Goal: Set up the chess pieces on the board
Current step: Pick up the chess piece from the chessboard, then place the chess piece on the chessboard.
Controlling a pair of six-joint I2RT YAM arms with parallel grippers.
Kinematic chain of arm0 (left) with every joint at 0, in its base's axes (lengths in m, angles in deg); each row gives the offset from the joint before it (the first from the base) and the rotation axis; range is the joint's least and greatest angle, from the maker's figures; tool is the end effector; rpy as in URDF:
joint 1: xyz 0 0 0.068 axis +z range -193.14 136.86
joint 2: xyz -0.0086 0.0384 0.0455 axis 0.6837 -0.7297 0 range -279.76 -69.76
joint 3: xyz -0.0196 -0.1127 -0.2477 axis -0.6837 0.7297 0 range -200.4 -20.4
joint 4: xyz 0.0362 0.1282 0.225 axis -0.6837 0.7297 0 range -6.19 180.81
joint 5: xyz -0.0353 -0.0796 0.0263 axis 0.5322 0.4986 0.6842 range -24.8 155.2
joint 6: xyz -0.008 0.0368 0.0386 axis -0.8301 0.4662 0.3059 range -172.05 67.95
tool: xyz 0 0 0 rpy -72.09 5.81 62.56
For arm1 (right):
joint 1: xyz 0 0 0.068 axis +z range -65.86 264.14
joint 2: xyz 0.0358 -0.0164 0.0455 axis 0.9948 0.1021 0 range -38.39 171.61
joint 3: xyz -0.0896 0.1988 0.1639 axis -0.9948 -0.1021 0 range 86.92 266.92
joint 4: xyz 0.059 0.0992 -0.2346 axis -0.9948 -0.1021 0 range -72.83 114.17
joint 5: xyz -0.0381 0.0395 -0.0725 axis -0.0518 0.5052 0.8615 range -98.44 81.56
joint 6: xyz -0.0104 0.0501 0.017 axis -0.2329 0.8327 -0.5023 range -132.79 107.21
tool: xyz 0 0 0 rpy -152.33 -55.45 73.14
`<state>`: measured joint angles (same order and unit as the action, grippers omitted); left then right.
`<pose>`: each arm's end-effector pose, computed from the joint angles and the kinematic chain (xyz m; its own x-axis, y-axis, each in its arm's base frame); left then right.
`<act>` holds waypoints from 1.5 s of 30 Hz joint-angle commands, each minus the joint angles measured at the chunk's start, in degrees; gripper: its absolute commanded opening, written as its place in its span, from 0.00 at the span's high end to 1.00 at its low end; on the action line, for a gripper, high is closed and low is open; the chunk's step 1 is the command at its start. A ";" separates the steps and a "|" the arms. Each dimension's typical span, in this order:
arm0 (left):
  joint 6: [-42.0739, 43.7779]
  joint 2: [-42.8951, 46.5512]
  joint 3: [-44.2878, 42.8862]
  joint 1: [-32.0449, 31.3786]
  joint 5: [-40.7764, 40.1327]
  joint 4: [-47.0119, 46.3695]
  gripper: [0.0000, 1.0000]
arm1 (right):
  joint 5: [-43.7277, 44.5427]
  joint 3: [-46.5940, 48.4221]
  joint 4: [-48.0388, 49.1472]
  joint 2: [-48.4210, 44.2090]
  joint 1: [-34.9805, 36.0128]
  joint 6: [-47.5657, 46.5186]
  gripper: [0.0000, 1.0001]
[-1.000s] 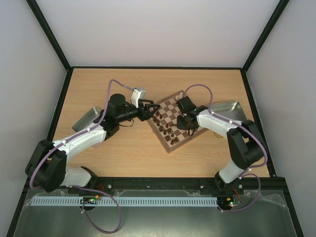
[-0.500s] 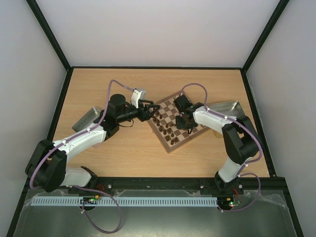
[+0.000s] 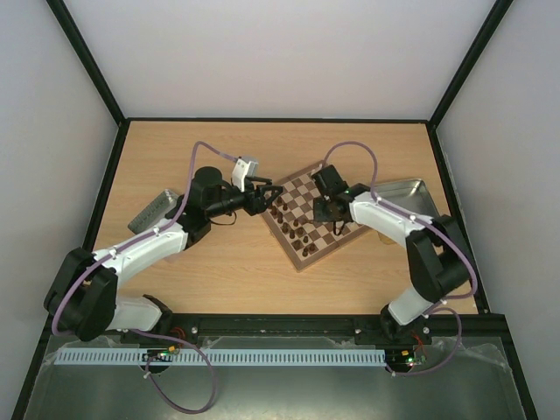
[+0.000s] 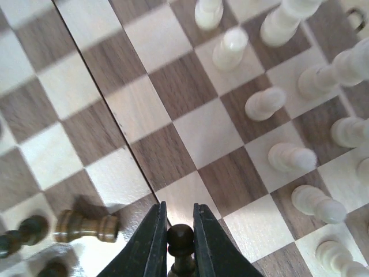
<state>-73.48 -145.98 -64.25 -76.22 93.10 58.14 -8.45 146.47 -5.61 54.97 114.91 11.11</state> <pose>0.2430 -0.1783 0.2771 -0.4094 -0.1187 -0.9046 0.7759 0.4763 -0.4137 0.2759 0.1643 0.1924 -0.9109 -0.0708 -0.4065 -0.1560 0.9711 0.1805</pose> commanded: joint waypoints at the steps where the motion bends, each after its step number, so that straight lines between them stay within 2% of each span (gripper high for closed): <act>1: 0.38 1.51 0.54 -0.05 -0.54 -0.43 0.46 | 2.65 -4.19 9.55 -6.12 0.09 2.17 0.88; 12: 0.01 1.65 0.53 -0.03 -1.29 0.31 0.46 | 4.61 -20.18 33.87 -11.81 1.41 3.84 0.88; 21: -1.32 2.35 1.12 -0.05 -1.31 0.08 0.46 | 6.08 -37.56 61.10 -17.75 2.28 2.84 0.86; 30: -1.50 2.38 1.02 -0.05 -2.17 0.72 0.46 | 5.74 -44.66 75.68 -16.44 2.37 -1.25 0.85; 33: -1.55 2.57 1.09 -0.04 -2.39 0.87 0.46 | 5.48 -45.25 75.79 -17.45 2.37 -1.03 0.84; 35: -1.66 2.66 1.07 -0.05 -2.33 0.86 0.46 | 6.16 -44.82 73.46 -18.97 2.37 0.10 0.80; 39: -1.81 2.91 0.98 -0.03 -2.17 0.89 0.46 | 9.55 -40.56 61.03 -23.93 2.37 4.36 0.64; 45: -2.33 3.48 0.71 -0.02 -3.39 2.27 0.44 | 13.06 -29.82 35.48 -26.85 2.04 8.40 0.53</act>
<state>-75.45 -144.39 -63.68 -76.24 90.98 59.39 0.32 109.42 48.36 29.01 116.90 15.81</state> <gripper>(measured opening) 0.553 0.453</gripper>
